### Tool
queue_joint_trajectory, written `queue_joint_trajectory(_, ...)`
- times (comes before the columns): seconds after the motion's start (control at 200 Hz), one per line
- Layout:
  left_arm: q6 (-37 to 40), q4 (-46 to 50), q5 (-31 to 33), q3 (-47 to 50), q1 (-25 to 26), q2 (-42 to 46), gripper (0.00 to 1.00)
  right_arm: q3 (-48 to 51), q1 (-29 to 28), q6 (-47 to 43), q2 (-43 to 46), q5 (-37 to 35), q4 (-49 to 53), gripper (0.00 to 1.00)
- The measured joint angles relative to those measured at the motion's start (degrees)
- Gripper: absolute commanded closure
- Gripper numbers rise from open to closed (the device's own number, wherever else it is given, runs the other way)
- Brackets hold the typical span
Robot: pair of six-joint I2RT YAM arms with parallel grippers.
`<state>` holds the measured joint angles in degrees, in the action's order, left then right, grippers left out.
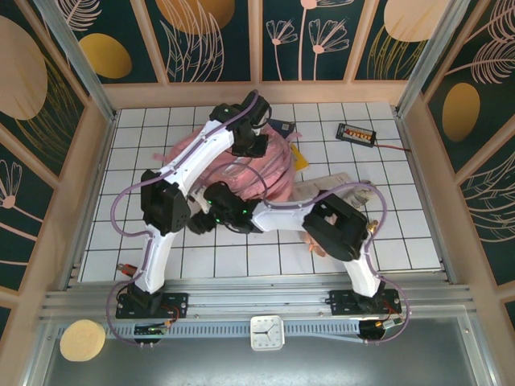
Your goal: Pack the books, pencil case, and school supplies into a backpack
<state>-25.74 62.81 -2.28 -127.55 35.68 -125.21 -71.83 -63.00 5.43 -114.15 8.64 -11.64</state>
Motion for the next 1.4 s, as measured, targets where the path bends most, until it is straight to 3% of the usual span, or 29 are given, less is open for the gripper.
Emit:
queue_joint_trajectory(0.175, 1.4, -2.2, 0.2, 5.6, 0.0, 5.7, 1.00, 10.6, -0.1, 0.1, 17.4, 7.3, 2.7, 0.17)
queue_joint_trajectory(0.305, 2.6, -3.0, 1.4, 7.8, 0.0, 8.5, 1.00, 14.7, 2.1, 5.2, 29.2, 12.0, 3.9, 0.17)
queue_joint_trajectory(0.525, 4.7, -3.3, 2.6, 12.2, -0.1, 12.8, 1.00, 20.9, 17.4, 17.2, 42.7, 14.2, 6.6, 0.17)
queue_joint_trajectory(0.746, 6.1, -4.4, 1.8, 20.0, -0.1, 18.8, 1.00, 22.0, 32.9, 28.6, 39.5, 21.0, 5.0, 0.16)
queue_joint_trajectory(1.021, 6.2, -6.1, 1.0, 23.0, -0.1, 21.4, 1.00, 21.7, 35.7, 40.1, 27.6, 28.6, -3.3, 0.17)
queue_joint_trajectory(1.071, 6.2, -6.3, 1.0, 23.3, -0.1, 21.5, 1.00, 21.7, 35.7, 41.5, 26.4, 29.2, -4.9, 0.23)
queue_joint_trajectory(1.126, 6.3, -6.8, 0.9, 24.0, -0.1, 21.7, 1.00, 21.7, 35.7, 42.6, 25.8, 29.9, -6.3, 0.39)
queue_joint_trajectory(1.151, 6.5, -7.1, 0.7, 24.4, -0.1, 21.9, 1.00, 21.7, 35.6, 43.3, 25.6, 30.3, -7.0, 0.52)
queue_joint_trajectory(1.196, 6.7, -7.8, 0.4, 25.3, -0.2, 22.2, 1.00, 21.3, 35.6, 43.4, 25.2, 30.7, -7.9, 0.92)
queue_joint_trajectory(1.211, 6.8, -8.1, 0.2, 25.8, -0.2, 22.4, 1.00, 20.9, 35.5, 43.5, 25.0, 31.0, -7.9, 0.98)
queue_joint_trajectory(1.251, 7.1, -9.0, 0.0, 26.9, -0.2, 22.8, 0.78, 19.7, 35.3, 43.4, 24.3, 31.4, -7.9, 1.00)
queue_joint_trajectory(1.276, 7.4, -9.5, -0.1, 27.6, -0.2, 23.0, 0.57, 18.6, 35.1, 43.4, 23.8, 31.5, -7.8, 1.00)
queue_joint_trajectory(1.306, 7.7, -10.0, -0.3, 28.5, -0.2, 23.5, 0.44, 17.2, 34.8, 43.5, 23.3, 31.5, -7.8, 1.00)
queue_joint_trajectory(1.401, 8.2, -12.0, -0.6, 33.6, -0.2, 28.1, 0.26, 14.1, 33.8, 44.4, 22.0, 30.6, -7.5, 1.00)
